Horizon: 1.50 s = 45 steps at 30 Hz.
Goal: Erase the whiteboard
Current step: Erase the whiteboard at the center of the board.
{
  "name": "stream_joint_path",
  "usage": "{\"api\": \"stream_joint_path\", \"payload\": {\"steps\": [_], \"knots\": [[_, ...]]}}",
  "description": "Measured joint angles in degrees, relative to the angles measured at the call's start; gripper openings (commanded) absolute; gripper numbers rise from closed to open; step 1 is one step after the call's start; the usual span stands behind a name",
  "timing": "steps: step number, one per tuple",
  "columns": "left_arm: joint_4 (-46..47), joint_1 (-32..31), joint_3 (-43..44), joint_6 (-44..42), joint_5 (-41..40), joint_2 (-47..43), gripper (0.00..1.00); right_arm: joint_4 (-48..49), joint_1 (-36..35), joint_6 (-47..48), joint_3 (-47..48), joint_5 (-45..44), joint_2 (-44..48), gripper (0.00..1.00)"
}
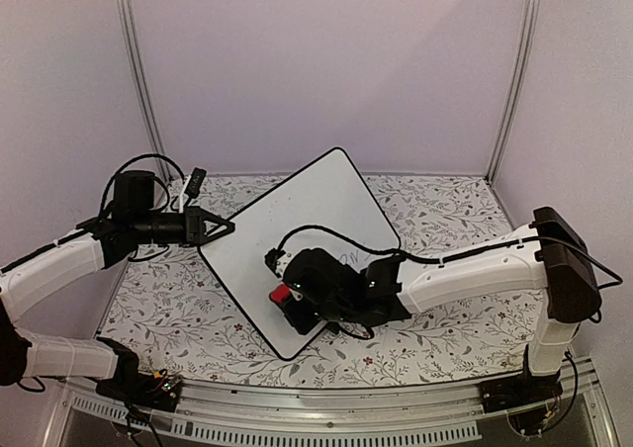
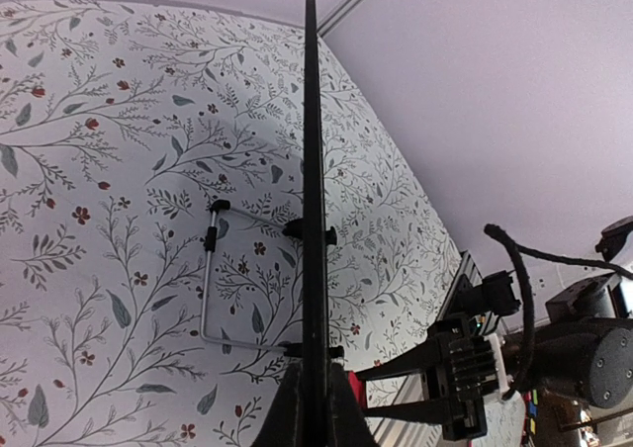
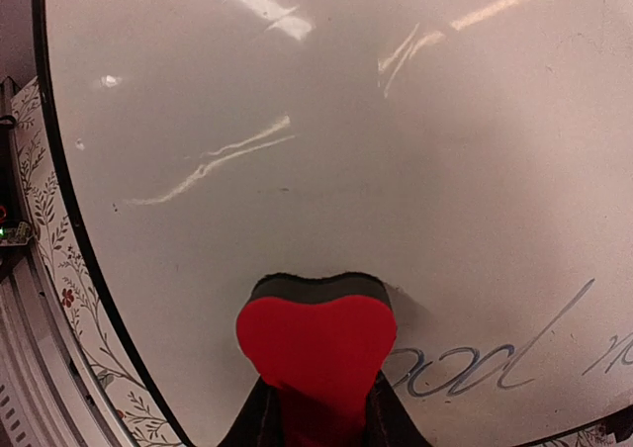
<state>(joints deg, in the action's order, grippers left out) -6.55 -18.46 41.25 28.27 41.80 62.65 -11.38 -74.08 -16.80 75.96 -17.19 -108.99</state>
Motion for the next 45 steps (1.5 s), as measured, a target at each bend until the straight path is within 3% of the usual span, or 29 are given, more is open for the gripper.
{"api": "stream_joint_path", "payload": {"steps": [45], "knots": [[0.3, 0.0, 0.0, 0.0, 0.6, 0.0, 0.0, -0.2, -1.7, -6.3, -11.5, 1.5, 3.4, 0.0]]}}
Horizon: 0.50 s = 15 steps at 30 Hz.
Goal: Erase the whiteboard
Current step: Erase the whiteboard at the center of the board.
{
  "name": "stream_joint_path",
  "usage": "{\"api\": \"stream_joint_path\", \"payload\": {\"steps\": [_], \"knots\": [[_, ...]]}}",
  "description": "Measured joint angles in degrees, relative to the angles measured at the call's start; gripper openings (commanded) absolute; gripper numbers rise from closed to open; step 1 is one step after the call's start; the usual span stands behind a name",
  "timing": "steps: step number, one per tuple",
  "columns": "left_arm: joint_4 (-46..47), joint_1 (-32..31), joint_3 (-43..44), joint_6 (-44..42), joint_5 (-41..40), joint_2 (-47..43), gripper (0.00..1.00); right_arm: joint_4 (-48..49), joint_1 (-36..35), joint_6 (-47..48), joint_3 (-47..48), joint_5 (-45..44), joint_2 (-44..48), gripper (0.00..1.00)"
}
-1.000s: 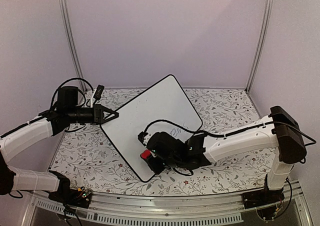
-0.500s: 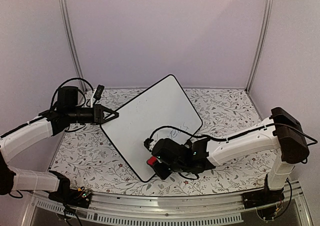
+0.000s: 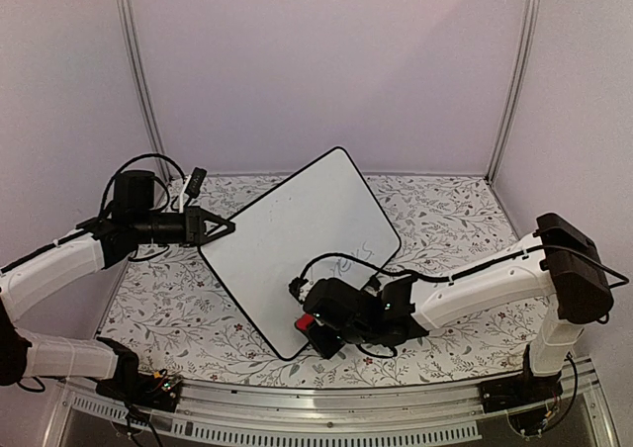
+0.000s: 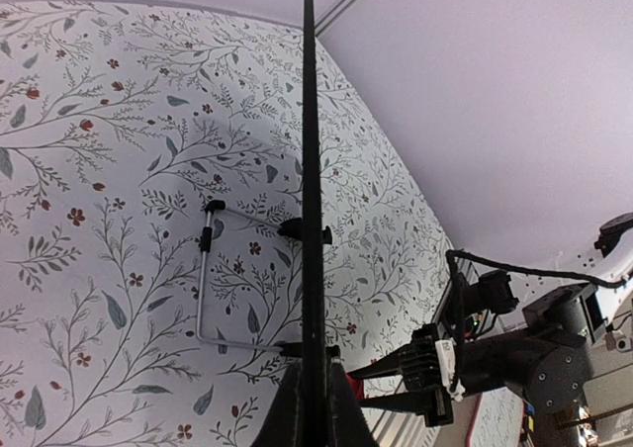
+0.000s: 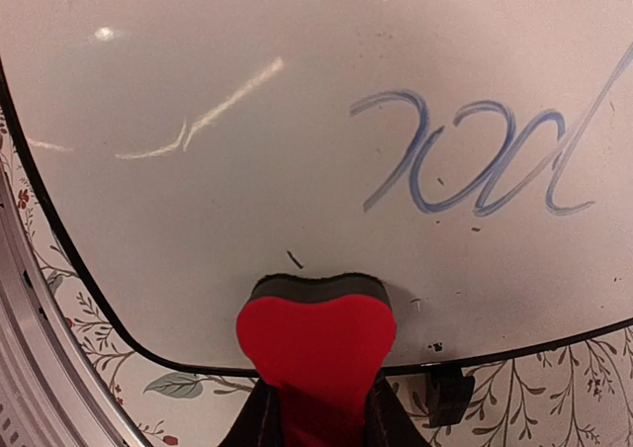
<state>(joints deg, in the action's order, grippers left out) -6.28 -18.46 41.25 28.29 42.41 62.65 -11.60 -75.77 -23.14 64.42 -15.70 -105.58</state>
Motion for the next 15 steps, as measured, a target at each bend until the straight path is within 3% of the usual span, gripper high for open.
{"api": "stream_joint_path", "payload": {"steps": [15], "knots": [[0.0, 0.0, 0.0, 0.0, 0.0, 0.0, 0.0, -3.0, 2.9, 4.7, 7.5, -0.2, -0.7, 0.0]]}}
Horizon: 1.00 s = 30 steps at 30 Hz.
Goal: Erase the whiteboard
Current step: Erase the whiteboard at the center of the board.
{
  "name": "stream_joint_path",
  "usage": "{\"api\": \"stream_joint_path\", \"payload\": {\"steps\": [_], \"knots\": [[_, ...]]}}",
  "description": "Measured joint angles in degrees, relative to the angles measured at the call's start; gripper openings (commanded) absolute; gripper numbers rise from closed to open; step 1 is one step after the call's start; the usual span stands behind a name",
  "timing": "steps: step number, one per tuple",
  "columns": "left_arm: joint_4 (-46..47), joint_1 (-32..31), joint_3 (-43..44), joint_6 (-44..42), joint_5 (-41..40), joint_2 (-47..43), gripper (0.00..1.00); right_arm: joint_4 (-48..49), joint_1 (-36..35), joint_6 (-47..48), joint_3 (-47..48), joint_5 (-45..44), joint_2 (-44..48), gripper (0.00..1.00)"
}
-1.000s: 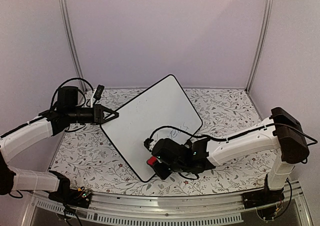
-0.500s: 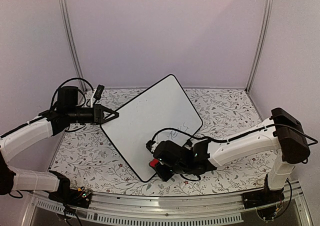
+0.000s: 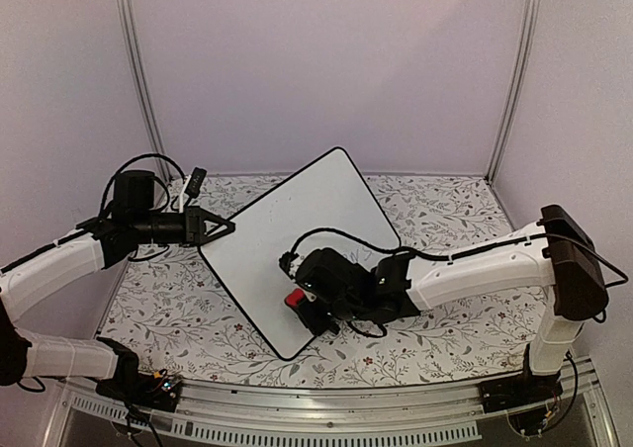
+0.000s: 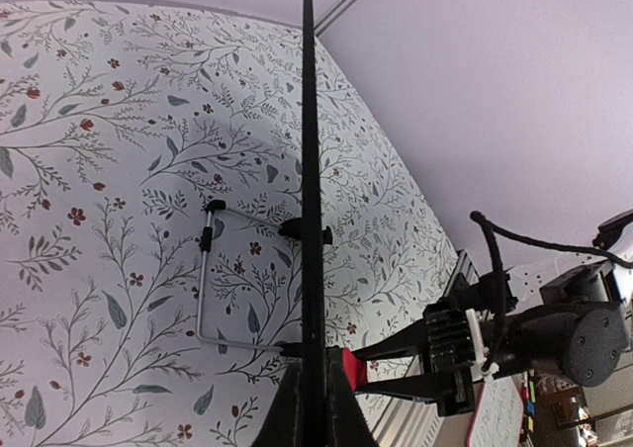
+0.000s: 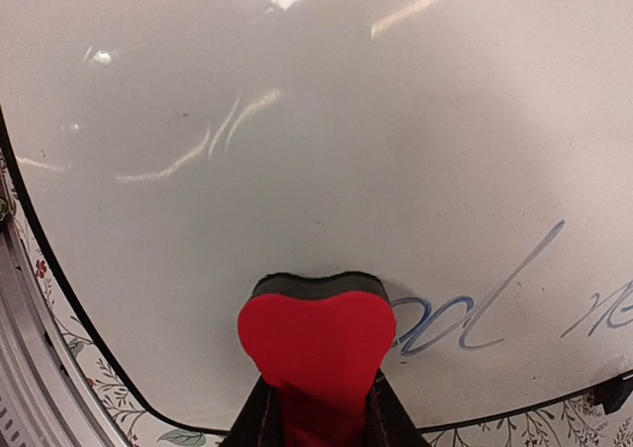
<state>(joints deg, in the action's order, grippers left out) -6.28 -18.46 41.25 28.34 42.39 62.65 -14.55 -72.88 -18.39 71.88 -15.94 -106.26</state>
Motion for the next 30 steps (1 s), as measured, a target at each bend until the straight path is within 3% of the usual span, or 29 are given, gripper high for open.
{"api": "stream_joint_path", "payload": {"steps": [15, 30], "knots": [[-0.1, 0.0, 0.0, 0.0, -0.3, 0.0, 0.0, -0.1, 2.9, 4.1, 5.7, 0.7, -1.4, 0.0], [-0.2, 0.0, 0.0, 0.0, -0.4, 0.0, 0.0, 5.6, 2.8, 1.0, -0.9, 1.8, 0.4, 0.0]]}}
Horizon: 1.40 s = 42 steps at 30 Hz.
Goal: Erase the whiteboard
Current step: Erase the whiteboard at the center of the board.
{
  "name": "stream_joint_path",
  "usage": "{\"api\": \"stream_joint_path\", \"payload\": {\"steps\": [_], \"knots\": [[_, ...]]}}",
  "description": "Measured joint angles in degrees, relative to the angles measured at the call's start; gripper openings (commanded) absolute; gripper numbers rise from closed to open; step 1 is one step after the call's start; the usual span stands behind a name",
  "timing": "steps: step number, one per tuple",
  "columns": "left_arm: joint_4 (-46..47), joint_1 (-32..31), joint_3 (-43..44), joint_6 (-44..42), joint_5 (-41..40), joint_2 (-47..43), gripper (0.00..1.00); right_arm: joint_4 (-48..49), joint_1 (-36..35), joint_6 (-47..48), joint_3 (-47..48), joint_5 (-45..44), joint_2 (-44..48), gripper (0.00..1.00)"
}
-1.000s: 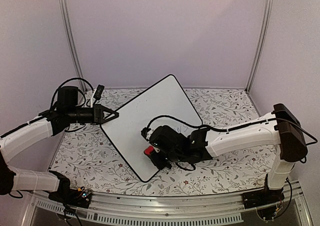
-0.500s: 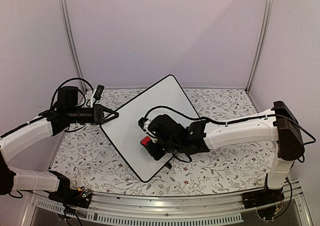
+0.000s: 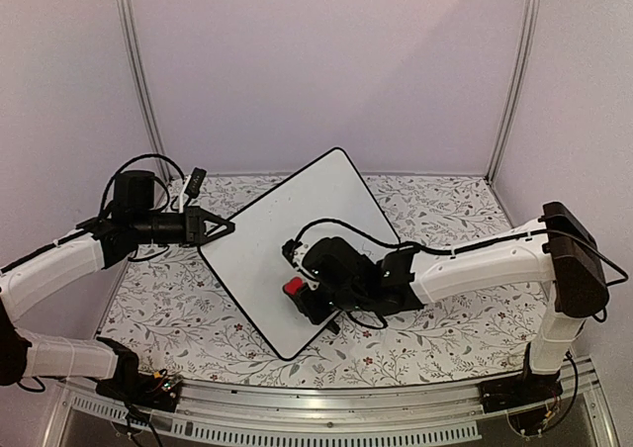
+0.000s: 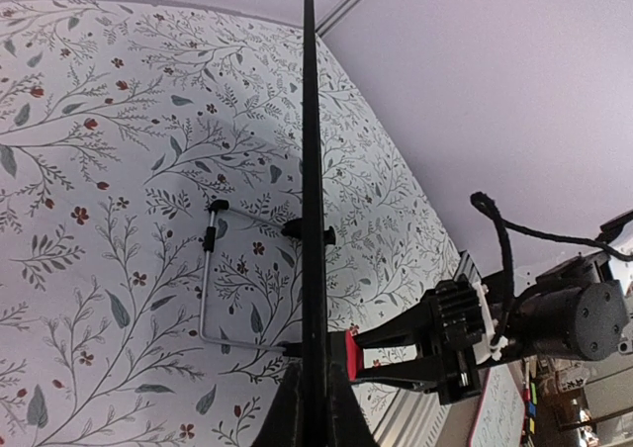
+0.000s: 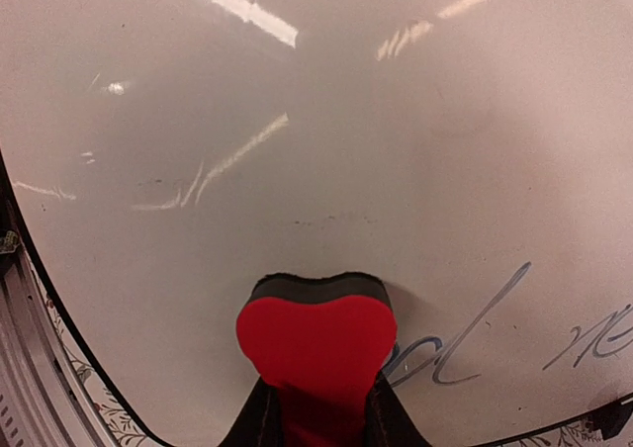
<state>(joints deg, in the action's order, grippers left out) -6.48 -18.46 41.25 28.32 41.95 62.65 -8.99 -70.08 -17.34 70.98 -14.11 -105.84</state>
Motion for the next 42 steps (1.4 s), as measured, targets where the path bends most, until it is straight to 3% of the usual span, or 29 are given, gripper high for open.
{"api": "stream_joint_path", "payload": {"steps": [26, 42], "knots": [[0.1, 0.0, 0.0, 0.0, 0.1, 0.0, 0.0, -0.1, -1.4, -4.7, -10.2, 1.2, 3.0, 0.0], [0.1, 0.0, 0.0, 0.0, 0.3, 0.0, 0.0, -3.9, -0.4, -3.1, -6.4, 0.7, 2.6, 0.0]]}}
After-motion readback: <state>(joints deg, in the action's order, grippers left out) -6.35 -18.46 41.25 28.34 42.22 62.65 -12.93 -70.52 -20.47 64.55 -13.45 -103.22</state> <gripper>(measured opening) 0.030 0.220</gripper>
